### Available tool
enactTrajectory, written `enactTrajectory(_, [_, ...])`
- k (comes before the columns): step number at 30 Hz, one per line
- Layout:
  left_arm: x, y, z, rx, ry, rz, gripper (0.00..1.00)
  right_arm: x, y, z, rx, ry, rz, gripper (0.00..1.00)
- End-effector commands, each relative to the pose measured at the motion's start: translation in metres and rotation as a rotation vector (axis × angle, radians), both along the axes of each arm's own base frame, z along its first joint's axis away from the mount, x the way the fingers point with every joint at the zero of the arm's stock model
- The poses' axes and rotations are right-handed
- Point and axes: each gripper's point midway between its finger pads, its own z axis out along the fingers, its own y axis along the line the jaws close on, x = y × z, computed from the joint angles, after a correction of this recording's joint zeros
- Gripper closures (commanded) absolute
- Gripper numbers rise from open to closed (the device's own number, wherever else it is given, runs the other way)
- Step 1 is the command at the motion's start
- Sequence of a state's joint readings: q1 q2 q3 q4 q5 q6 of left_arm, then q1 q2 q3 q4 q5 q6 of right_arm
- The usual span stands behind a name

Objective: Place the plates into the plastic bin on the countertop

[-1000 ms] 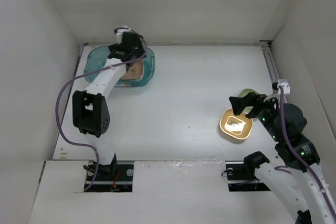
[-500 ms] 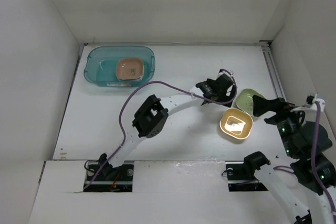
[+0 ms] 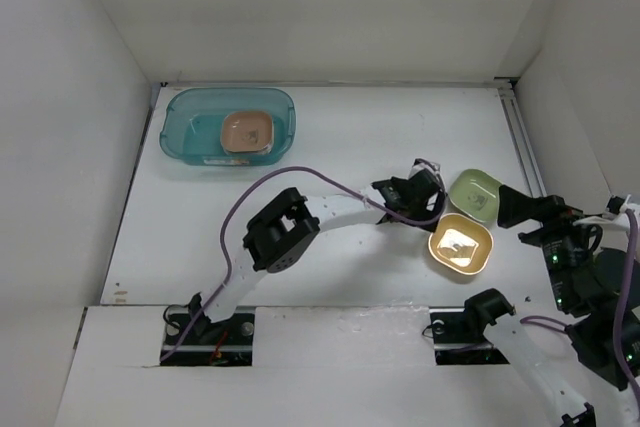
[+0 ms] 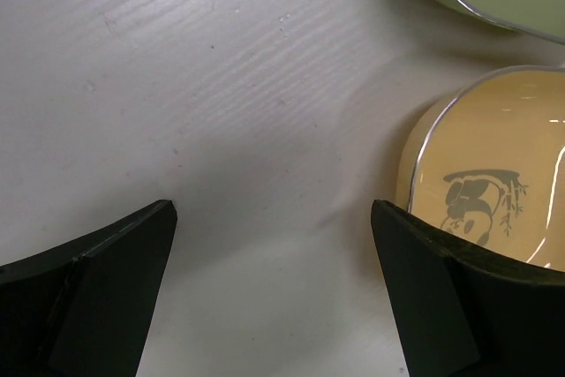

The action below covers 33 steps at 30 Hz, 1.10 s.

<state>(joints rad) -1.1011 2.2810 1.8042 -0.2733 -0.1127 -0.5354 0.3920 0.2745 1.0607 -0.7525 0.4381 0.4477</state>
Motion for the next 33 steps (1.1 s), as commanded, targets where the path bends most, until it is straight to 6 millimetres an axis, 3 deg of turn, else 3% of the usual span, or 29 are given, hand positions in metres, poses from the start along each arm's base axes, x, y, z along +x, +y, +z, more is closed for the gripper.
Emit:
enactTrajectory(1, [-0.02, 0.0, 0.005, -0.035, 0.063, 0.016, 0.08, 0.003, 0.002, -0.002, -0.012, 0.003, 0.006, 0.0])
enactTrajectory(2, [-0.016, 0.005, 0.014, -0.038, 0.035, 0.035, 0.01, 0.003, 0.002, -0.001, -0.012, 0.003, 0.006, 0.0])
enactTrajectory(4, [-0.008, 0.01, 0.027, -0.054, -0.003, 0.09, 0.01, 0.005, 0.007, -0.003, -0.013, 0.003, 0.029, 0.0])
enactTrajectory(6, [0.003, 0.017, 0.057, -0.09, -0.063, 0.158, 0.01, 0.007, 0.01, -0.002, -0.013, 0.003, 0.041, 0.0])
enactTrajectory(8, [0.004, 0.019, 0.072, -0.125, -0.087, 0.168, 0.01, 0.007, 0.01, -0.002, -0.013, 0.003, 0.041, 0.0])
enactTrajectory(9, [0.001, 0.016, 0.089, -0.169, -0.085, 0.152, 0.01, 0.007, 0.012, -0.002, -0.013, 0.002, 0.052, 0.0])
enactTrajectory(12, [-0.008, 0.012, 0.091, -0.179, -0.083, 0.11, 0.01, 0.007, 0.012, -0.002, -0.013, 0.002, 0.052, 0.0])
enactTrajectory(13, [-0.023, 0.001, 0.097, -0.198, -0.07, 0.058, 0.01, 0.007, 0.012, -0.002, -0.013, 0.002, 0.052, 0.0])
enactTrajectory(15, [-0.034, -0.01, 0.095, -0.19, -0.068, 0.007, 0.01, 0.008, 0.013, -0.005, -0.017, 0.011, 0.052, 0.0])
enactTrajectory(16, [-0.04, -0.012, 0.08, -0.154, -0.052, -0.004, 0.01, 0.008, 0.014, -0.005, -0.017, 0.011, 0.061, 0.0])
enactTrajectory(17, [-0.048, -0.023, 0.083, -0.158, -0.052, -0.024, 0.01, 0.008, 0.014, -0.005, -0.017, 0.011, 0.061, 0.0])
enactTrajectory(19, [-0.054, -0.026, 0.071, -0.126, -0.038, -0.036, 0.01, 0.009, 0.014, -0.003, -0.014, 0.002, 0.061, 0.0])
enactTrajectory(20, [-0.055, -0.023, 0.055, -0.09, -0.024, -0.036, 0.01, 0.008, 0.016, -0.003, -0.014, 0.002, 0.07, 0.0])
enactTrajectory(22, [-0.055, -0.024, 0.047, -0.077, -0.012, -0.028, 0.04, 0.008, 0.016, -0.003, -0.014, 0.002, 0.07, 0.0])
enactTrajectory(23, [-0.055, -0.023, 0.035, -0.056, -0.003, -0.028, 0.06, 0.008, 0.016, -0.003, -0.014, 0.002, 0.07, 0.0])
enactTrajectory(26, [-0.056, -0.023, 0.021, -0.014, 0.013, -0.027, 0.2, 0.008, 0.016, -0.003, -0.023, 0.002, 0.07, 0.0])
enactTrajectory(27, [-0.055, -0.024, 0.009, 0.004, 0.02, -0.027, 0.22, 0.008, 0.016, -0.003, -0.023, 0.002, 0.07, 0.0])
enactTrajectory(29, [-0.057, -0.022, 0.002, 0.032, 0.039, -0.032, 0.23, 0.008, 0.016, -0.003, -0.023, 0.002, 0.07, 0.0])
enactTrajectory(31, [-0.055, -0.019, -0.007, 0.061, 0.034, -0.021, 0.36, 0.008, 0.016, -0.003, -0.023, 0.002, 0.07, 0.0])
enactTrajectory(33, [-0.052, -0.009, -0.011, 0.105, 0.023, 0.01, 0.56, 0.006, 0.017, 0.0, -0.017, -0.015, 0.079, 0.0])
